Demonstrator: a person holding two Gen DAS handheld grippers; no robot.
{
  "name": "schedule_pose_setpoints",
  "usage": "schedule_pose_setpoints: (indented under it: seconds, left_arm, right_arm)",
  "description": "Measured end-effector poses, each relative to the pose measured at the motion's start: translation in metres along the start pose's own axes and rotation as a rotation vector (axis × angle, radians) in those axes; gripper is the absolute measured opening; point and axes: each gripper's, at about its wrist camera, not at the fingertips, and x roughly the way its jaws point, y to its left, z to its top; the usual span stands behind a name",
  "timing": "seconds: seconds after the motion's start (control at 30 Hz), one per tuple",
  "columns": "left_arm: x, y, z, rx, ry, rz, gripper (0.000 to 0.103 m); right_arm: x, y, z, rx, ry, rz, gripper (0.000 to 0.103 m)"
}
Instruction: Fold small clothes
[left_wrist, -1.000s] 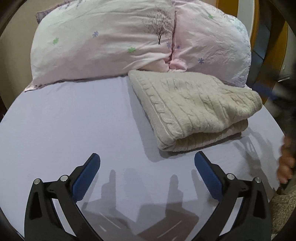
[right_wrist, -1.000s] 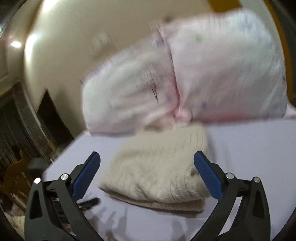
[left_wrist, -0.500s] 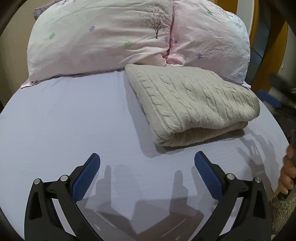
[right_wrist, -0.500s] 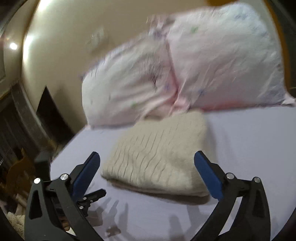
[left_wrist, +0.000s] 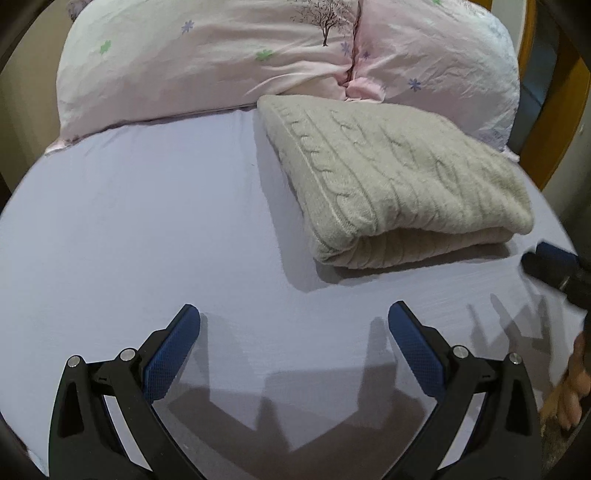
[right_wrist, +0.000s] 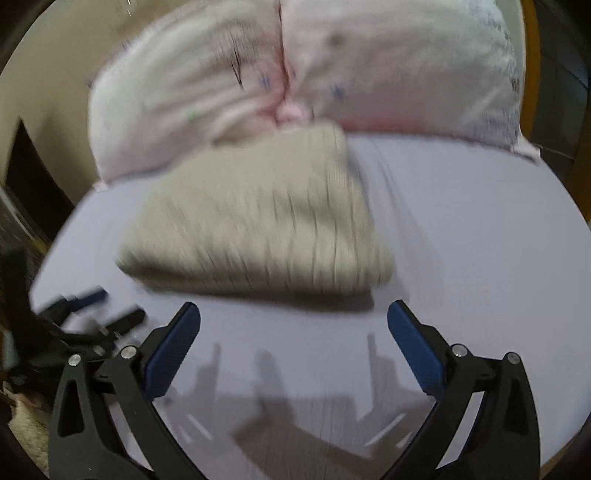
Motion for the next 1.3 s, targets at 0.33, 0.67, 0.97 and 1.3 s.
schedule_pose_setpoints:
  seconds: [0.33,0.67,0.97,1.3]
  left_arm:
    - [0.007,0.0,0.003,0.016,0.003,0.066,0.102]
    - [0.007,-0.001,0.002,0.017,0.002,0.066,0.102]
    - [0.007,-0.001,0.002,0.016,0.001,0.066,0.102]
    - [0.007,-0.001,0.003,0.016,0.001,0.066,0.102]
  right_arm:
    - [0.031,0.027,-0.016,-0.042,0.029,-0.175,0.101]
    - [0.03,0.028,-0.018,-0.037,0.023,-0.18,0.101]
    - [0.029,0.028,-0.018,-0.037,0.022,-0.18,0.101]
    - [0.029,0.028,-0.018,-0.036,0.022,-0.181,0.101]
